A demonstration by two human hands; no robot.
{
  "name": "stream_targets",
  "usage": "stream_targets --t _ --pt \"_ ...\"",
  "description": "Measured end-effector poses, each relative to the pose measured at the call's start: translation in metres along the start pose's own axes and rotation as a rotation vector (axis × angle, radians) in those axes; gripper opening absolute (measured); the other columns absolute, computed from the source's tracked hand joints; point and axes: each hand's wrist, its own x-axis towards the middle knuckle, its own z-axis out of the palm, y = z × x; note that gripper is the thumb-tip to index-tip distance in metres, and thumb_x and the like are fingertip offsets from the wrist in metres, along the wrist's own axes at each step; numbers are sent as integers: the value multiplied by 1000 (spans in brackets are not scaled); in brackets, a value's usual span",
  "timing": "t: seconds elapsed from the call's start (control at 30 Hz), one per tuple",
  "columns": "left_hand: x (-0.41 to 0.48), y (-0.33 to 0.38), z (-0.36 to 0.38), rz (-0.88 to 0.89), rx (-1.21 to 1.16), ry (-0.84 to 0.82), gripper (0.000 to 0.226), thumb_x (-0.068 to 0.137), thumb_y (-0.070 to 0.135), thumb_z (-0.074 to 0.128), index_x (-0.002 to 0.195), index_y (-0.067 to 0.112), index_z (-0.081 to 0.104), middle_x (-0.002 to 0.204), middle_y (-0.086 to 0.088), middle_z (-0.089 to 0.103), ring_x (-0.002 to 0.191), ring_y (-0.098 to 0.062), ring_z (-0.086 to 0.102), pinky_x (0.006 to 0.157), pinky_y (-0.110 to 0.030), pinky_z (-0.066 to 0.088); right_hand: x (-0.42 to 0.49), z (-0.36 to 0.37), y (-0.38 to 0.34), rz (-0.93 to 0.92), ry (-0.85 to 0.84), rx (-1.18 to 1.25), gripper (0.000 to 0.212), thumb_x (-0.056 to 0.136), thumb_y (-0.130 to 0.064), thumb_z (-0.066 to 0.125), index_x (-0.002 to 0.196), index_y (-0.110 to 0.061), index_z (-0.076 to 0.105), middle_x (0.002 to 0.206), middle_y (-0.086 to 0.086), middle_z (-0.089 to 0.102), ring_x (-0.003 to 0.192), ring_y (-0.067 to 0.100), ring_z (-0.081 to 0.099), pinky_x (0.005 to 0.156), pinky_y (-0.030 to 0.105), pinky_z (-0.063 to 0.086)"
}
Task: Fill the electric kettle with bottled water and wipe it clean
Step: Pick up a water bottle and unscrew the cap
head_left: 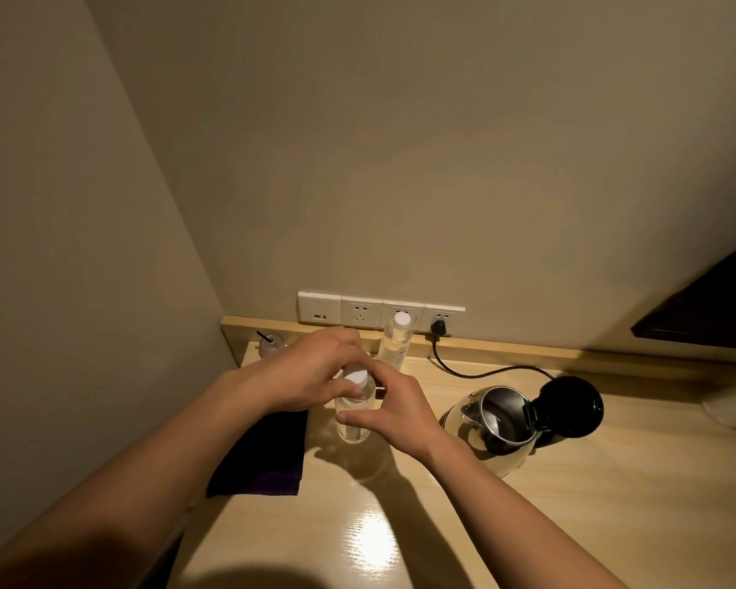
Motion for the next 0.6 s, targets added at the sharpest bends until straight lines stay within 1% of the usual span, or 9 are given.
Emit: stream_targets --t 0.1,0.17,0.23,0.33,0.37,0.47,0.53,0.6 --pt "-5 -5 9 -46 -162 140 30 87 37 80 116 30 75 99 15 60 89 -2 58 80 -27 52 -2 3 1 10 20 17 70 69 -35 94 132 -30 64 118 -16 73 107 0 66 95 31 56" --pt "-13 -8 20 -100 -338 267 30 84 28 85 113 28 78 98 17 65 88 -2 62 77 -21 52 -3 4 1 9 36 15 69 70 -37 94 131 -29 65 120 -16 72 109 0 66 95 30 56" --pt "-22 -13 34 -188 -568 373 32 81 17 87 111 26 79 99 15 71 94 -3 67 80 -15 53 -5 6 1 11 41 15 67 70 -36 94 130 -29 66 119 -17 72 109 -1 65 96 29 56" --pt "-36 -20 56 -335 -981 489 36 82 1 83 109 23 78 103 5 80 102 -16 76 85 -23 61 -6 8 2 25 37 18 68 68 -37 95 129 -29 66 119 -19 71 110 -1 65 97 30 55" --pt "-41 -23 63 -375 -1069 528 36 82 -3 82 108 21 77 105 2 81 103 -20 77 86 -26 62 -7 9 3 28 35 14 68 68 -38 95 129 -29 66 119 -19 71 110 -1 65 97 29 55" --pt "-52 -36 84 -475 -1168 588 34 82 -6 80 109 13 74 109 -12 81 104 -23 78 92 -32 62 -9 11 5 36 36 2 69 68 -37 96 129 -30 64 120 -21 69 111 -3 64 98 25 54" --pt "-58 -49 101 -524 -1195 603 34 81 -6 82 110 9 71 109 -13 80 103 -23 78 91 -30 62 -11 12 7 36 32 -8 67 69 -36 95 127 -34 63 118 -23 68 111 -5 63 96 19 53" --pt "-62 -63 120 -582 -1183 605 35 80 -5 84 108 9 70 106 -9 81 101 -20 78 89 -28 61 -13 14 11 43 29 -20 65 70 -34 95 126 -34 63 116 -24 68 110 -7 62 93 13 50"
